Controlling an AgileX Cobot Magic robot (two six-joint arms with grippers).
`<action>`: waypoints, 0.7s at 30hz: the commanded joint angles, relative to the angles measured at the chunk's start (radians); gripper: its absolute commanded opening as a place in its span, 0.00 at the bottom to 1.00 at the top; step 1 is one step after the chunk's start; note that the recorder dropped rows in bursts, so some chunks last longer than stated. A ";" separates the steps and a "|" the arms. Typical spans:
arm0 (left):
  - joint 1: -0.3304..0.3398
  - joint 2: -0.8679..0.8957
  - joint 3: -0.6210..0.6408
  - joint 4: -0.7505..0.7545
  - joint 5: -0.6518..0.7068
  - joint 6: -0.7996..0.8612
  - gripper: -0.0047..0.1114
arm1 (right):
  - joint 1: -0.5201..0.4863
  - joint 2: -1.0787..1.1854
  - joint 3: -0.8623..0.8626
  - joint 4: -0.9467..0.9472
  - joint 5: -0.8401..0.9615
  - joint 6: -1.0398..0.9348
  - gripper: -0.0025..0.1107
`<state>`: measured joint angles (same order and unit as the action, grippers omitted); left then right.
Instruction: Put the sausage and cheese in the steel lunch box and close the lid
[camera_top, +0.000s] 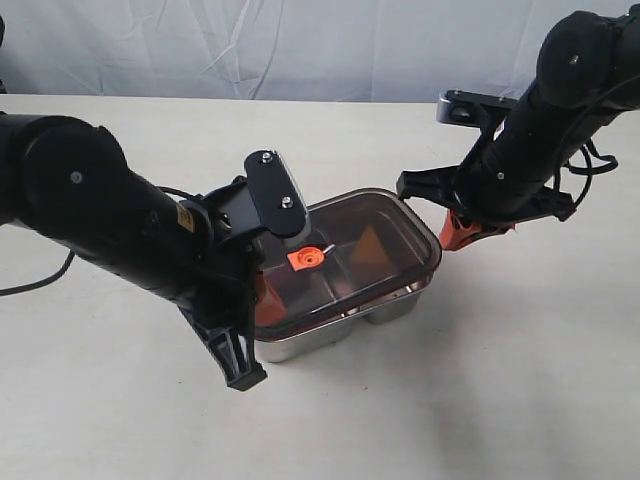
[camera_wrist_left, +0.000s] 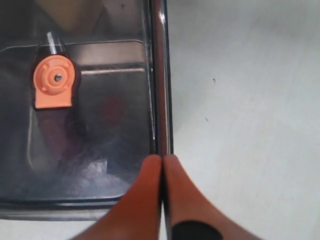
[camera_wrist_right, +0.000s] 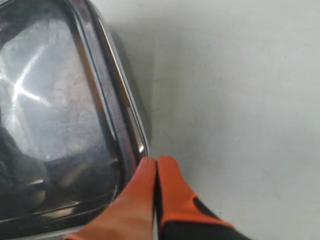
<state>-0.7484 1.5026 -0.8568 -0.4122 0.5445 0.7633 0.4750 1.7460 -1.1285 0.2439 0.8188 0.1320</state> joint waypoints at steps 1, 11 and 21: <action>0.000 -0.009 -0.001 0.001 -0.007 -0.005 0.04 | 0.003 -0.008 -0.004 -0.069 0.019 0.015 0.01; 0.000 -0.009 -0.001 0.003 -0.007 -0.005 0.04 | 0.003 -0.018 -0.004 -0.103 0.022 0.084 0.01; 0.000 -0.009 -0.001 0.003 -0.035 -0.005 0.04 | 0.060 0.010 -0.004 0.073 -0.047 -0.045 0.01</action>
<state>-0.7484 1.5026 -0.8568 -0.4122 0.5175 0.7633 0.5155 1.7411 -1.1285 0.3097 0.7925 0.1029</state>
